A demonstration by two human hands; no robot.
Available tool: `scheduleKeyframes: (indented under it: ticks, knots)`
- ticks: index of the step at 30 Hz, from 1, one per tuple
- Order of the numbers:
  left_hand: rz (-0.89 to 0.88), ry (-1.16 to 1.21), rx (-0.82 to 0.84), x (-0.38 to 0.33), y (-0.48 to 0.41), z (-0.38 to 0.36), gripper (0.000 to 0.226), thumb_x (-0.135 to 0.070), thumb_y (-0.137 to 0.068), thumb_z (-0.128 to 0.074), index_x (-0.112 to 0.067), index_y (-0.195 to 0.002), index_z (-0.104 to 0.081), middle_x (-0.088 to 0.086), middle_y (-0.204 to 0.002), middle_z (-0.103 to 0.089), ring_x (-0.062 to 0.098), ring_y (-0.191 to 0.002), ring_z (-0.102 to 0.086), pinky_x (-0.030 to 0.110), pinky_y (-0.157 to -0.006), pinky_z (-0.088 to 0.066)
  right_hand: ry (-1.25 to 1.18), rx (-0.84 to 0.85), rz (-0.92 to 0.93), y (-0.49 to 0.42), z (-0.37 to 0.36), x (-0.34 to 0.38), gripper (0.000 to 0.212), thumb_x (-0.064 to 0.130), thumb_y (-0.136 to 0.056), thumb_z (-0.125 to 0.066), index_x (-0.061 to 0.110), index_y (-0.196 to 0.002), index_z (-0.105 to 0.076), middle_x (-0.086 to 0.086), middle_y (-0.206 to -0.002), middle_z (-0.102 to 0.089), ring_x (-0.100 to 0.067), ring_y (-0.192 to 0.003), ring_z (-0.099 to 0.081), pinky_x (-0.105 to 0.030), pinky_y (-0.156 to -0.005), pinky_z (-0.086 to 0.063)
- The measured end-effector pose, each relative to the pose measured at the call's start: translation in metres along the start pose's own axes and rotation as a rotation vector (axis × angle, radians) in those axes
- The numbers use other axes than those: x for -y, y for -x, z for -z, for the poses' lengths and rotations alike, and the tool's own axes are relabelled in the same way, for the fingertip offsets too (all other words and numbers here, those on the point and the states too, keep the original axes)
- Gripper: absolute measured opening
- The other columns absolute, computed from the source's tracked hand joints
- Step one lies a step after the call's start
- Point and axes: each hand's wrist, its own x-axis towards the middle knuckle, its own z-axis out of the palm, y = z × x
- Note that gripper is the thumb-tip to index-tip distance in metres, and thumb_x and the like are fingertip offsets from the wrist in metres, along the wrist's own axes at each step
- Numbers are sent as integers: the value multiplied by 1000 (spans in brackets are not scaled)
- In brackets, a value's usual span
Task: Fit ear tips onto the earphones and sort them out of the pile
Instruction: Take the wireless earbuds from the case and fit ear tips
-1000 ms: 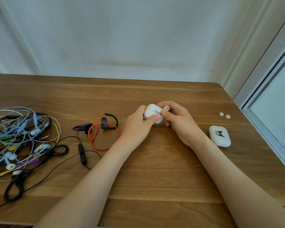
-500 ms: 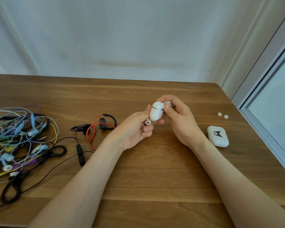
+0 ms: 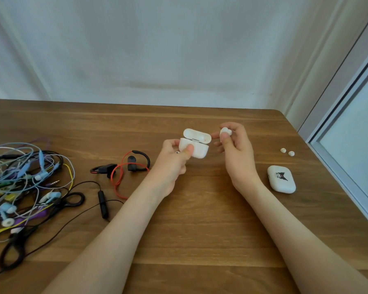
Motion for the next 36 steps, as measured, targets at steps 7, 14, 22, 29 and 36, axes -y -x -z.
scheduleKeyframes:
  ticks: [7, 14, 22, 29, 36]
  knots:
    - [-60, 1, -51, 5, -2, -1, 22, -19, -95, -58, -20, -112, -44, 4, -105, -52, 9, -60, -35, 21, -53, -30, 171, 52, 325, 11, -1, 11, 21, 17, -92, -55, 36, -101, -58, 13, -96, -57, -7, -89, -51, -14, -78, -39]
    - [-64, 40, -42, 4, 0, -1, 23, -24, -93, -62, -19, -108, -47, 1, -95, -54, 7, -59, -38, 21, -51, -30, 381, 256, 382, 17, 1, 6, 13, 30, -95, -52, 37, -105, -55, 19, -103, -63, -4, -104, -54, -15, -88, -41]
    - [-124, -56, 11, 2, 7, -4, 19, -19, -97, -54, -21, -112, -43, 3, -108, -55, 8, -63, -38, 20, -53, -31, 529, 171, 454, 11, 4, 7, 13, 14, -98, -51, 15, -107, -59, 12, -104, -66, 26, -99, -38, -24, -89, -34]
    - [-435, -112, 43, 4, 9, -4, 32, -8, -96, -51, -38, -109, -47, 5, -116, -57, 5, -76, -48, 14, -59, -38, 380, 1, 414, 9, -2, 4, 18, 19, -94, -52, 31, -104, -60, 20, -102, -55, 5, -102, -42, -23, -91, -33]
    - [-611, -201, -31, 6, 7, -3, 38, 2, -90, -55, -35, -101, -51, -11, -104, -57, 2, -93, -51, 18, -80, -43, 107, 20, 289, 14, -2, 15, 20, 4, -92, -59, 20, -102, -59, 7, -96, -62, -9, -86, -57, -18, -79, -44]
